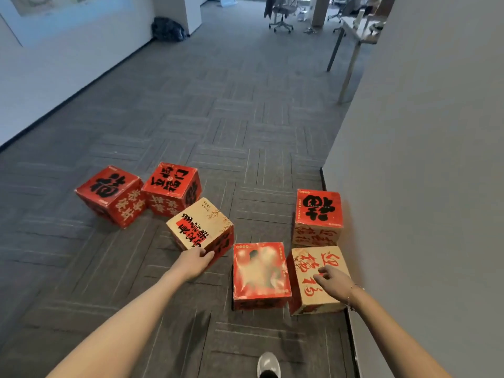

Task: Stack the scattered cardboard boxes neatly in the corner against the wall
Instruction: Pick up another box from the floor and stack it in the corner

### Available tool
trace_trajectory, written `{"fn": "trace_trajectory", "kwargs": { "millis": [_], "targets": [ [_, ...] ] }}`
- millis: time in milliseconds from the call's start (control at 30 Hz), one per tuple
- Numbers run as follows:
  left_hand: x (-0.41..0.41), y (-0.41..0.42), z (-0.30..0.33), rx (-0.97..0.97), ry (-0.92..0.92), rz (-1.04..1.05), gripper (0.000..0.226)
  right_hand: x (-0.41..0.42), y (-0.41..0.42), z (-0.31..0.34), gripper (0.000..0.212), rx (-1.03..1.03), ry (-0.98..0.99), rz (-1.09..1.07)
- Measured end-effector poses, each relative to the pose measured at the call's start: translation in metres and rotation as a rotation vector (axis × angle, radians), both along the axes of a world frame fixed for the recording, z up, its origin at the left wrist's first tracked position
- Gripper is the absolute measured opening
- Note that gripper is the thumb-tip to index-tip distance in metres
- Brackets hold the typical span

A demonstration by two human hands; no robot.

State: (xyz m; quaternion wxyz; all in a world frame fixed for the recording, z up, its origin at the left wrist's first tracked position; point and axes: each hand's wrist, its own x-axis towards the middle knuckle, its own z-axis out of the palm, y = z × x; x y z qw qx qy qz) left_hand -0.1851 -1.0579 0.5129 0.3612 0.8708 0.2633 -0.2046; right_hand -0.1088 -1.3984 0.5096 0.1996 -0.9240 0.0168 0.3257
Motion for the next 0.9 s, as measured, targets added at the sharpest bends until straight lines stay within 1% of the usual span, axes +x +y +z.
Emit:
{"fn": "trace_trajectory", "kwargs": {
  "millis": [133,267,367,433,600,733,900],
  "targets": [
    [0.042,-0.005,-0.035,-0.015,0.052,0.089,0.053,0.063,0.001,-0.043,0.047,-0.001,0.07,0.038],
    [0.079,-0.005,-0.083,0.023,0.091,0.095,0.055,0.103,0.006,-0.093,0.044,-0.002,0.106,0.023],
    [0.101,-0.007,-0.127,0.029,0.098,0.096,0.054,0.119,0.008,-0.142,0.044,-0.015,0.163,0.024],
    [0.116,-0.008,-0.166,0.015,0.106,0.097,0.053,0.13,0.007,-0.182,0.044,-0.04,0.188,0.035],
    [0.142,-0.015,-0.288,-0.008,0.245,0.014,0.055,0.151,0.001,-0.294,0.046,-0.088,0.236,0.123],
    [0.157,-0.022,-0.384,-0.017,0.274,0.024,0.059,0.17,0.0,-0.387,0.051,-0.105,0.255,0.156],
    [0.18,-0.021,-0.487,0.048,0.304,0.026,0.07,0.193,0.009,-0.483,0.054,-0.079,0.205,0.104]
  ]
}}
